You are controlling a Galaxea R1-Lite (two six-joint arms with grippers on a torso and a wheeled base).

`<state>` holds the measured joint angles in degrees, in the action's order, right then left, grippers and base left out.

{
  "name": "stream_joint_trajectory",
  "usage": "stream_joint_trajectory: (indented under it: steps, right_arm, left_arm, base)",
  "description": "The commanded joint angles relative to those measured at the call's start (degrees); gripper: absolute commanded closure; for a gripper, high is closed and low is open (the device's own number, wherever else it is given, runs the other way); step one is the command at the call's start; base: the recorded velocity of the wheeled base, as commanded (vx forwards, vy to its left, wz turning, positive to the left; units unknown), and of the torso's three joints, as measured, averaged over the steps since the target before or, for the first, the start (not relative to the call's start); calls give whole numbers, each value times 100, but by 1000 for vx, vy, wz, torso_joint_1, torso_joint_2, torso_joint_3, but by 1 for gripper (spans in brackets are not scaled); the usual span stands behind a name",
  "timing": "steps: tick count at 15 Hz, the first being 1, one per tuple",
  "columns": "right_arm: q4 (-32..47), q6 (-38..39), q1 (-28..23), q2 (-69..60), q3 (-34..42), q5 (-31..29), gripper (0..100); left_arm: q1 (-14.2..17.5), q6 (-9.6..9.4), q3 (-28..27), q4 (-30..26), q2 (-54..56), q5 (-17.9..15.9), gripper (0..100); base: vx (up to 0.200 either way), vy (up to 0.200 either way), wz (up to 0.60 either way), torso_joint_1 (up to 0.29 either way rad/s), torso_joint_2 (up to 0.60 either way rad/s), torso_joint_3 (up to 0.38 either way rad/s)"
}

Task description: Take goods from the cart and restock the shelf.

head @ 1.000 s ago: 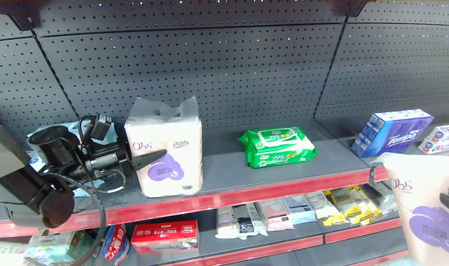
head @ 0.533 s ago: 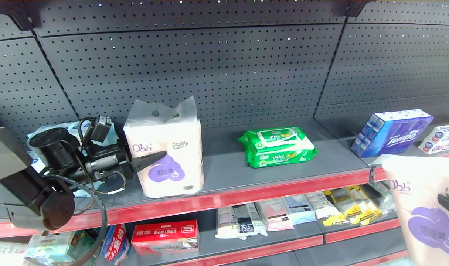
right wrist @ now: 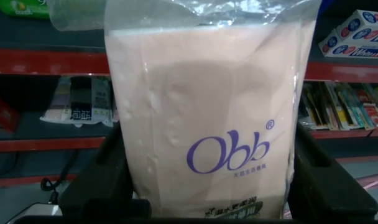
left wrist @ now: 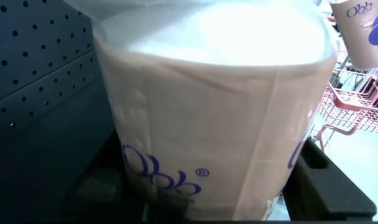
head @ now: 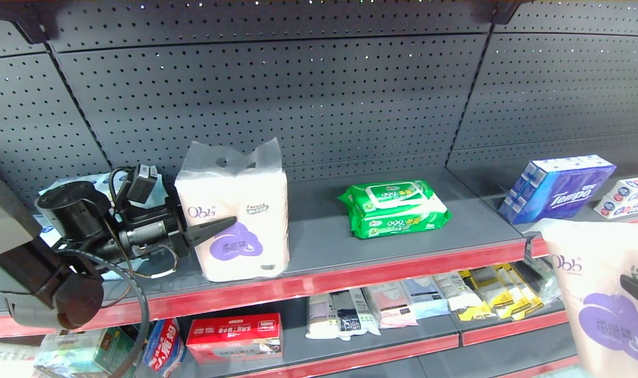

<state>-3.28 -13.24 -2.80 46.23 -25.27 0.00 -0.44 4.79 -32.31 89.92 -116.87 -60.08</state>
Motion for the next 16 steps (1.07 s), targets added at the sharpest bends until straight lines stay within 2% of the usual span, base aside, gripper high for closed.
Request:
stream_joint_trajectory:
  steps: [1, 16]
  right_arm:
    - [-6, -3, -1, 36, -4, 0, 100]
    - [-15, -3, -1, 123, -4, -9, 100]
  left_arm:
    - [0, 4, 84, 8, 15, -4, 100]
    - [-9, -13, 119, 8, 68, -13, 100]
  base:
    - [0, 0, 0, 0, 0, 0]
    - [0, 0, 0, 0, 0, 0]
